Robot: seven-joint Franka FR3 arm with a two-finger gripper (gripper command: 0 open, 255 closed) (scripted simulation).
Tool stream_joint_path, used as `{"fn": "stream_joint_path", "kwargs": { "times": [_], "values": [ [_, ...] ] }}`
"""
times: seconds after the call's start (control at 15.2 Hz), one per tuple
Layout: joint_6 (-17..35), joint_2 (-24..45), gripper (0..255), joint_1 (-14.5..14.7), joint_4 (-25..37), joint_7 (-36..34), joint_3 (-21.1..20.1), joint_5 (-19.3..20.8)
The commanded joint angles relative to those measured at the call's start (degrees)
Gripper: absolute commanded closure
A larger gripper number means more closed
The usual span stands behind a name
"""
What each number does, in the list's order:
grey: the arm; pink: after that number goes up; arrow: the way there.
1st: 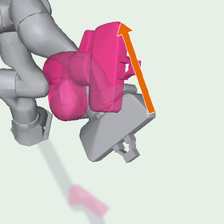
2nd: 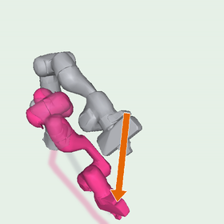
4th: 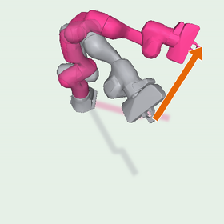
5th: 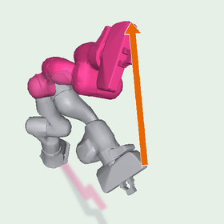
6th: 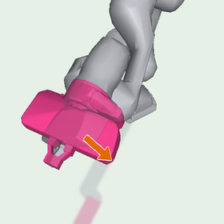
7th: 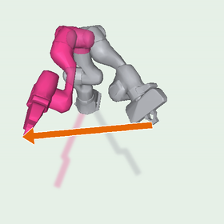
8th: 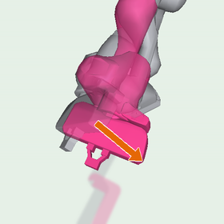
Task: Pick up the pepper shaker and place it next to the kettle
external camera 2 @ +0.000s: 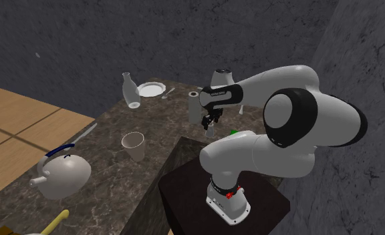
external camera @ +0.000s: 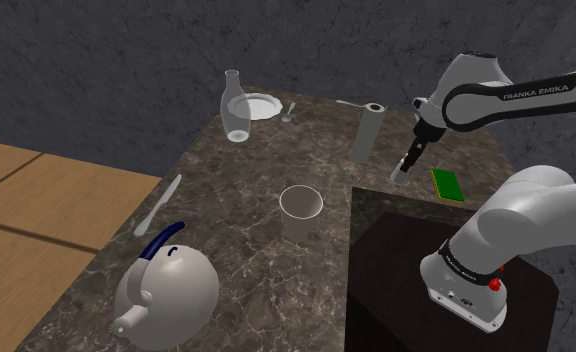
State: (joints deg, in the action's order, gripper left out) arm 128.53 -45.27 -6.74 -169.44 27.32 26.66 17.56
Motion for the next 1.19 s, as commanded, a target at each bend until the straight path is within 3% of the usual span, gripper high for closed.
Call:
{"fn": "stream_joint_path", "kwargs": {
  "times": [0.0, 0.07, 0.13, 0.73, 1.12],
  "values": [
    [0.03, 0.01, 0, 0.00, -0.02, 0.00, 0.00, 0.01],
    [0.02, 0.00, 0, 0.00, -0.01, 0.00, 0.00, 0.00],
    [0.02, 0.00, 255, 0.00, -0.01, 0.00, 0.00, 0.00],
    [0.03, 0.01, 255, 0.00, -0.02, 0.00, 0.00, 0.01],
    [-6.43, -3.55, 255, 0.28, 2.97, -0.30, -1.78, -1.39]
  ]
}}
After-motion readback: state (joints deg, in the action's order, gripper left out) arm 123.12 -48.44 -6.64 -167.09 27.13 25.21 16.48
